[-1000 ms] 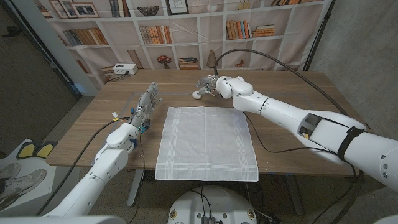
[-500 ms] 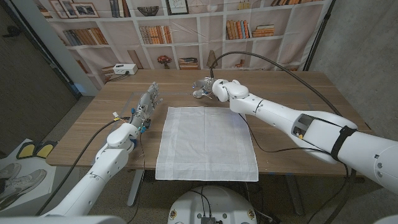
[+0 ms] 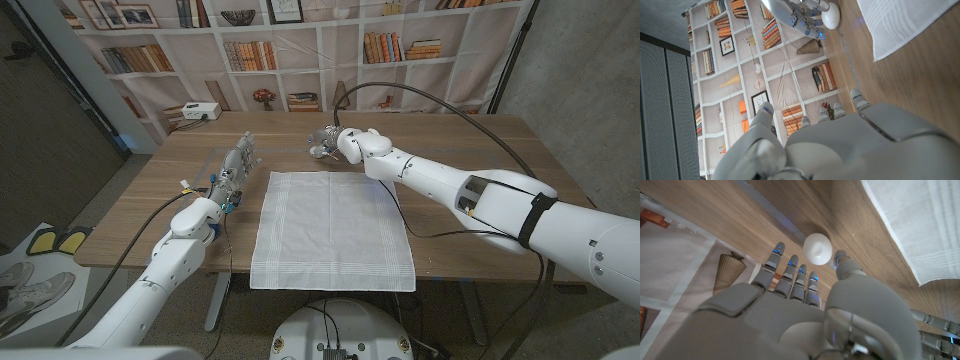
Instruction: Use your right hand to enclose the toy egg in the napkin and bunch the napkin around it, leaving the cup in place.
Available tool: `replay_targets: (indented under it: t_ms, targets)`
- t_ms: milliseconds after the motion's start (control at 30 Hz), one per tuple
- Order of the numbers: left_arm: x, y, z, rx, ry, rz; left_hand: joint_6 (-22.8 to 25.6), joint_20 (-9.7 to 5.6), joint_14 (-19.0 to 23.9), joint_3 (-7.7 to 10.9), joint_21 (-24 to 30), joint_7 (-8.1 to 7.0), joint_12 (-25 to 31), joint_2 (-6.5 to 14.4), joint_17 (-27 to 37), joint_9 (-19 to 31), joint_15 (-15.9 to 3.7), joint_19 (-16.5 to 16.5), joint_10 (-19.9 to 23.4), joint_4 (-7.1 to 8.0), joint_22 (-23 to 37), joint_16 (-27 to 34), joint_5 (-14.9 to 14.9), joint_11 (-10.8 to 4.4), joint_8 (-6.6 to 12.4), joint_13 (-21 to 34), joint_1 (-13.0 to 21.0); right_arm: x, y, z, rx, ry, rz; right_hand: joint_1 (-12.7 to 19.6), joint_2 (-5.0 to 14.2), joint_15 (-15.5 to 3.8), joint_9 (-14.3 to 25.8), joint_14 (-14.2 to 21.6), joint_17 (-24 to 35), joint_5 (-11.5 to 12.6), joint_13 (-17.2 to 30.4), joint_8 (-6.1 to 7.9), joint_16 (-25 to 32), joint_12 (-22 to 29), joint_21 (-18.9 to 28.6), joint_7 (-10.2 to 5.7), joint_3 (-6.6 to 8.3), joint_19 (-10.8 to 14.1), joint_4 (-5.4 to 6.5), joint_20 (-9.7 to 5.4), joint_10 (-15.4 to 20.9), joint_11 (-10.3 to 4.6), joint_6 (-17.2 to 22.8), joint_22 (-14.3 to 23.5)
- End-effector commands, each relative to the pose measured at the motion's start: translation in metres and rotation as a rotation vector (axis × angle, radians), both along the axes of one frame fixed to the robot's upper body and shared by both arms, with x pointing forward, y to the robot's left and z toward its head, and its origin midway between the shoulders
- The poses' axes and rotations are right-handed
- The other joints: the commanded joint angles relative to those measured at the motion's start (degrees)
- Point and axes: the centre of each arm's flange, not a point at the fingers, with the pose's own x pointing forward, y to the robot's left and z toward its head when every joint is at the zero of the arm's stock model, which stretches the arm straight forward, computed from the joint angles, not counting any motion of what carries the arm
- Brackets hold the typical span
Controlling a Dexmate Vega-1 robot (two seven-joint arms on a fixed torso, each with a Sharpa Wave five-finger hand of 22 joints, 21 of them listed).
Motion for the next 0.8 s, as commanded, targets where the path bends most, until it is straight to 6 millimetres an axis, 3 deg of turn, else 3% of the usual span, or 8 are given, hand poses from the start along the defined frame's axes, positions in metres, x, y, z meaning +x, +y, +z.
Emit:
replay_targets:
  t_ms: [33, 267, 433, 467, 533, 600, 733, 800]
  targets:
    - [0.002, 0.003, 0.001, -0.001, 0.003, -0.01, -2.14, 0.34, -0.7, 0.07, -0.14, 0.14, 0.38, 0.08, 0.26, 0.08, 0.42, -4.54, -2.98, 0.46, 0.08, 0.2, 0.19, 0.2, -0.06, 0.15, -0.51, 0.009, 0.001, -0.005, -0.027, -0.02, -0.017, 0.3, -1.21, -4.33, 0.1, 1.73, 0.07, 0.46, 0.04, 0.64, 0.49, 0.12, 0.46, -0.55, -0.97, 0.52, 0.25, -0.23, 1.17, -0.58, 1.73, 0.17]
    - [0.005, 0.003, 0.002, 0.001, 0.003, -0.022, -2.05, 0.47, -0.64, -0.13, -0.12, 0.09, 0.43, -0.01, 0.33, 0.07, 0.42, -4.5, -2.84, 0.7, 0.03, 0.25, 0.21, 0.21, -0.05, 0.16, -0.88, 0.012, 0.0, -0.011, -0.032, -0.077, -0.028, 4.48, -1.78, -6.71, -0.01, 6.71, 0.5, 1.64, -0.02, 1.26, 2.8, 0.74, 1.46, -1.69, -1.7, 3.35, -0.09, -1.45, 4.32, -1.83, 5.06, 0.23]
    - [0.007, 0.003, 0.003, 0.001, 0.004, -0.027, -1.84, 0.49, -0.6, -0.28, -0.09, 0.05, 0.45, -0.07, 0.37, 0.07, 0.45, -4.44, -2.78, 0.91, 0.0, 0.28, 0.24, 0.2, 0.02, 0.17, -1.18, 0.018, -0.004, -0.016, -0.032, -0.089, -0.036, 8.79, -1.37, -8.31, -0.06, 11.73, 1.8, 2.55, -0.06, 1.72, 5.75, 1.05, 3.27, -2.1, -2.05, 7.62, -0.17, -3.45, 6.69, -2.61, 7.92, 0.37]
    - [0.008, 0.003, 0.003, 0.0, 0.006, -0.028, -1.83, 0.5, -0.6, -0.32, -0.09, 0.06, 0.45, -0.08, 0.39, 0.07, 0.48, -4.43, -2.78, 0.96, -0.01, 0.29, 0.25, 0.2, 0.01, 0.17, -1.26, 0.022, -0.008, -0.016, -0.016, -0.06, -0.035, 10.01, -1.23, -8.66, -0.08, 13.18, 2.33, 2.76, -0.08, 1.75, 6.67, 0.97, 4.11, -2.26, -2.17, 9.43, -0.17, -4.01, 6.94, -2.9, 8.51, 0.46]
    - [0.008, 0.003, 0.003, 0.001, 0.007, -0.027, -1.79, 0.5, -0.62, -0.38, -0.09, 0.05, 0.44, -0.11, 0.4, 0.07, 0.48, -4.44, -2.78, 1.05, -0.02, 0.28, 0.26, 0.23, 0.02, 0.17, -1.38, 0.023, -0.009, -0.017, -0.012, -0.051, -0.032, 10.73, -1.1, -8.9, -0.09, 17.36, 3.61, 2.95, -0.09, 1.79, 9.14, 1.02, 5.17, -2.32, -2.93, 11.37, 0.46, -4.04, 7.87, -2.93, 9.5, 0.61]
    - [0.009, 0.004, 0.003, -0.001, 0.009, -0.027, -1.78, 0.5, -0.63, -0.45, -0.1, 0.02, 0.45, -0.13, 0.42, 0.07, 0.42, -4.44, -2.76, 1.14, -0.03, 0.28, 0.28, 0.19, 0.01, 0.17, -1.52, 0.024, -0.01, -0.018, -0.008, -0.053, -0.02, 11.07, -0.9, -9.09, -0.09, 19.38, 4.56, 3.02, -0.09, 1.92, 10.64, 1.16, 5.56, -2.23, -3.39, 11.84, 0.71, -3.94, 8.74, -2.69, 10.32, 0.7]
    - [0.01, 0.004, 0.002, 0.0, 0.015, -0.029, -1.78, 0.52, -0.61, -0.58, -0.08, 0.08, 0.43, -0.18, 0.45, 0.07, 0.45, -4.4, -2.79, 1.3, -0.07, 0.3, 0.31, 0.2, -0.02, 0.17, -1.76, 0.022, -0.009, -0.02, 0.009, -0.058, 0.029, 11.41, -0.42, -9.29, -0.1, 24.57, 7.59, 3.11, 0.03, 3.13, 14.86, 2.31, 6.27, -2.69, -4.98, 11.91, 1.57, -3.74, 13.59, -2.85, 15.38, 0.94]
    - [0.01, 0.004, 0.002, 0.001, 0.015, -0.031, -1.8, 0.53, -0.6, -0.61, -0.08, 0.06, 0.44, -0.2, 0.46, 0.07, 0.49, -4.4, -2.77, 1.36, -0.08, 0.31, 0.32, 0.23, -0.03, 0.17, -1.83, 0.021, -0.007, -0.021, 0.012, -0.071, 0.05, 12.02, 0.41, -9.63, -0.06, 28.24, 9.71, 3.14, 0.5, 4.23, 17.72, 3.88, 7.22, -2.38, -5.66, 12.92, 1.77, -3.95, 18.17, -2.4, 20.13, 1.08]
